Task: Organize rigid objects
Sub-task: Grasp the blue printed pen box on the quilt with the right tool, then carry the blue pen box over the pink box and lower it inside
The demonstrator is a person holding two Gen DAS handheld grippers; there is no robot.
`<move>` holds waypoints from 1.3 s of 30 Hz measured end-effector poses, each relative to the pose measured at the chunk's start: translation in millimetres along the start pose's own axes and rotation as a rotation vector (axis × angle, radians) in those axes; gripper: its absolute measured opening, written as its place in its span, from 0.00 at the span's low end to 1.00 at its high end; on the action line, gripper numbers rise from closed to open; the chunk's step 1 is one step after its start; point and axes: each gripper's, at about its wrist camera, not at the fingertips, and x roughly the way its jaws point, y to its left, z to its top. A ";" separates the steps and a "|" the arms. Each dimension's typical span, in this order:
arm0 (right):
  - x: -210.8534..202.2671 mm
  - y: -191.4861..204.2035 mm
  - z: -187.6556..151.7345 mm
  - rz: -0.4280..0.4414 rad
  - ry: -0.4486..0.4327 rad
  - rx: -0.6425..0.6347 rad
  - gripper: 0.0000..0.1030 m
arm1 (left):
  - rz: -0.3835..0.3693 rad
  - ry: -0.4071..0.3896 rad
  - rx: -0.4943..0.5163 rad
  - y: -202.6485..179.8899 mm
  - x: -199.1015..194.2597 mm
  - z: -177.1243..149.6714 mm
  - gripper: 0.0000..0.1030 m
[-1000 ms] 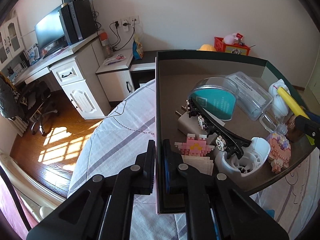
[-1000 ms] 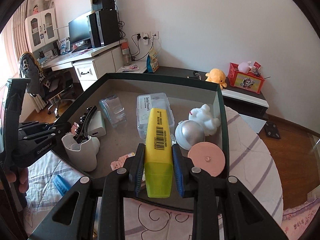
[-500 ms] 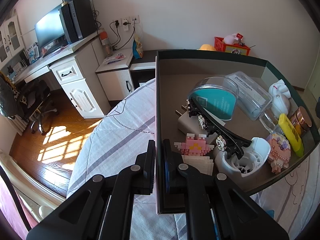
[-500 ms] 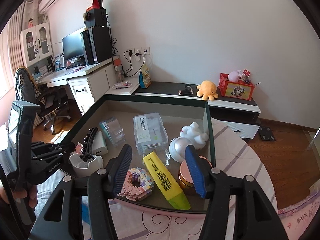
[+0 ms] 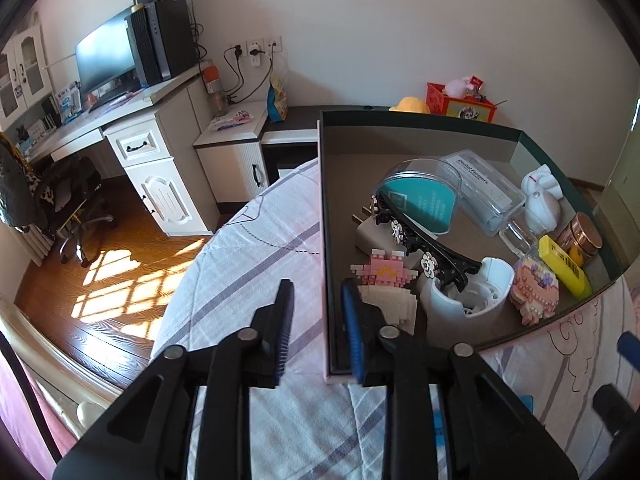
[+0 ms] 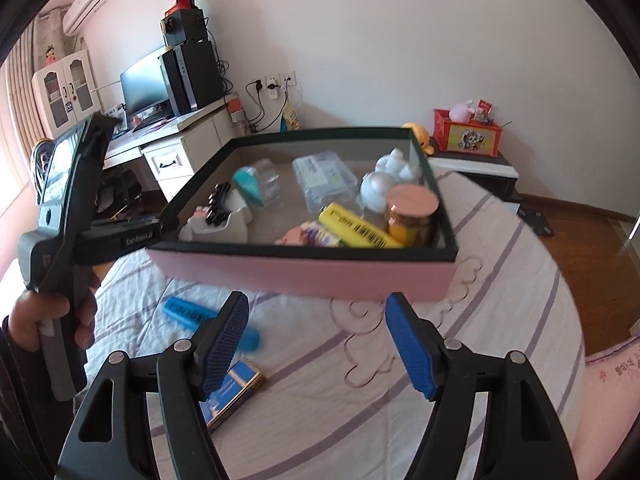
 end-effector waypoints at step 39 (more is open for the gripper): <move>2.2 -109.6 -37.4 -0.170 0.079 0.036 0.20 | 0.111 -0.025 0.007 8.2 -15.1 4.5 0.80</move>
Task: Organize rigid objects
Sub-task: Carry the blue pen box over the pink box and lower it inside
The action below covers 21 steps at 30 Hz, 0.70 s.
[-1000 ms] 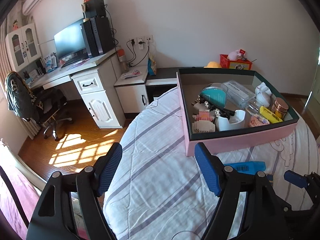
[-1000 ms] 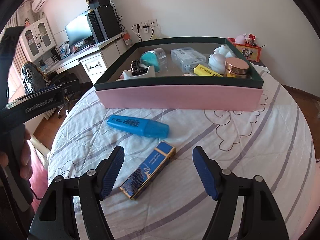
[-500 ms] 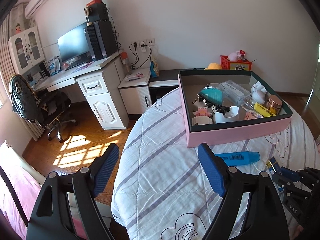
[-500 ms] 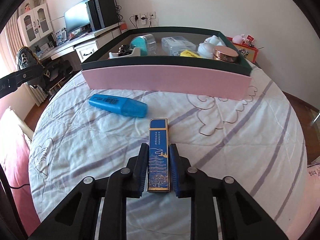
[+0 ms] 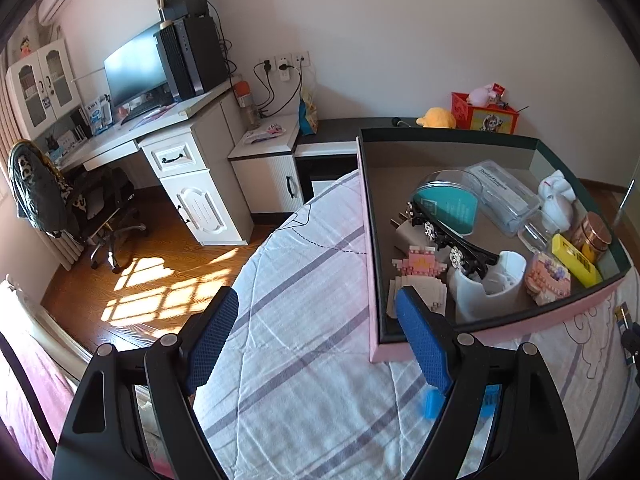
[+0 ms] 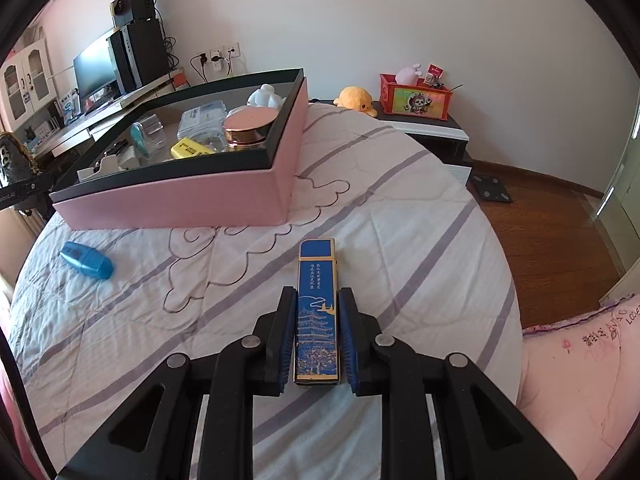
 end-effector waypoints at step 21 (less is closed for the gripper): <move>32.4 -11.4 49.2 0.013 -0.018 -0.029 0.20 | -0.155 0.102 0.012 -23.3 56.0 12.2 0.05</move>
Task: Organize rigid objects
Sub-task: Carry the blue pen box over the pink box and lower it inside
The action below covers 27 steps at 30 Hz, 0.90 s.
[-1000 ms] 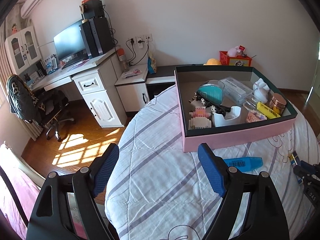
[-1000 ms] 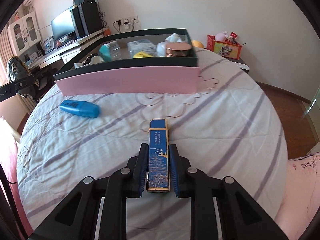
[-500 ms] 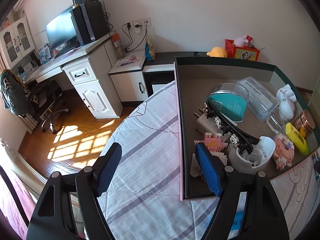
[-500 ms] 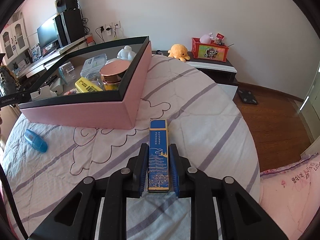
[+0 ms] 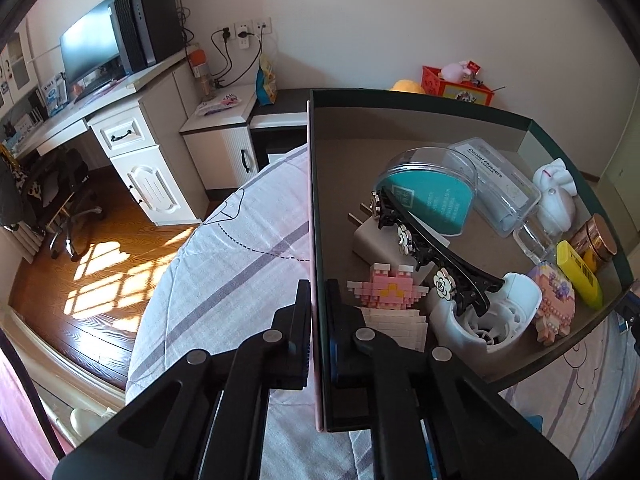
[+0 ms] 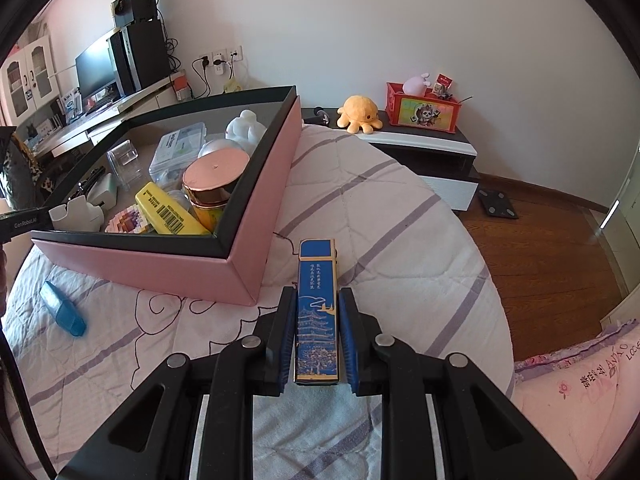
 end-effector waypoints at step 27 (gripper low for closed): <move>-10.6 106.6 90.4 0.117 -0.121 -0.149 0.21 | 0.001 -0.003 0.001 0.0 -1.7 -1.3 0.05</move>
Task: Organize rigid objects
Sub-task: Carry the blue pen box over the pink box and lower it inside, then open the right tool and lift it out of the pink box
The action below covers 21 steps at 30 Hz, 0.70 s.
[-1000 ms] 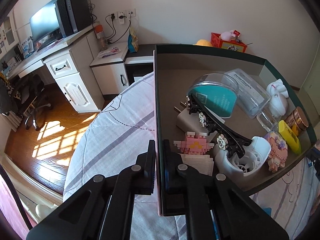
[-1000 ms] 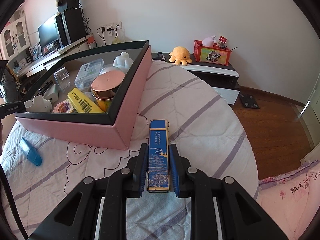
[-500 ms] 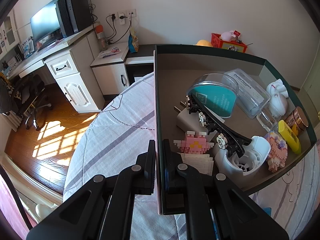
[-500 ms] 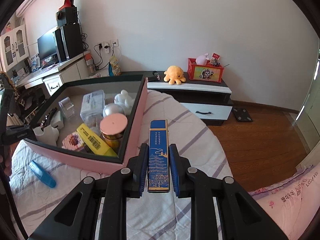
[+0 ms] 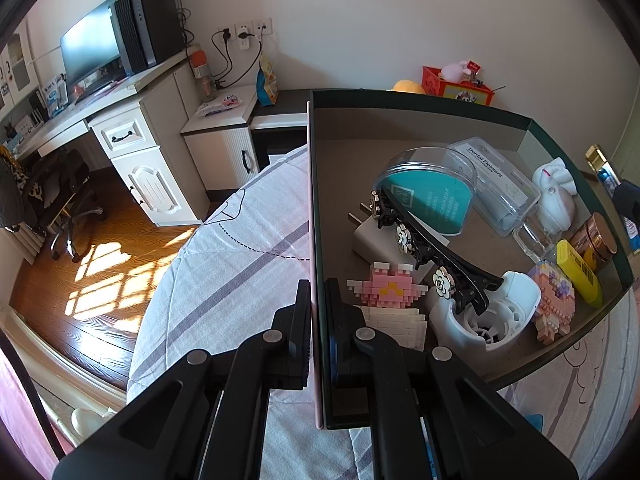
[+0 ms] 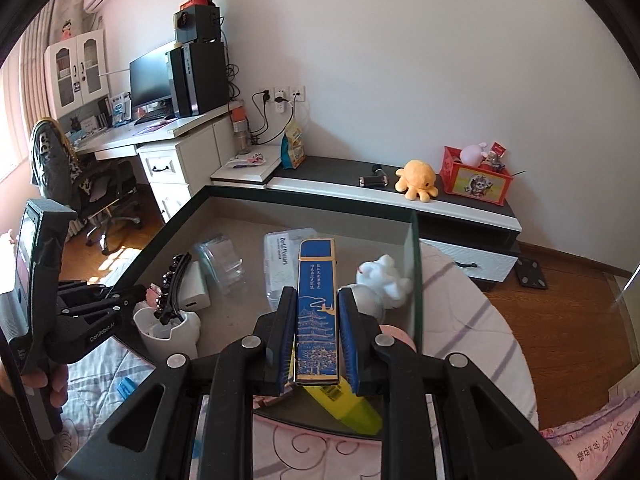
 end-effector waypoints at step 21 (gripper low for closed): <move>-3.7 5.6 -9.1 0.011 -0.009 0.021 0.53 | 0.007 -0.008 -0.003 6.2 -9.8 -1.0 0.09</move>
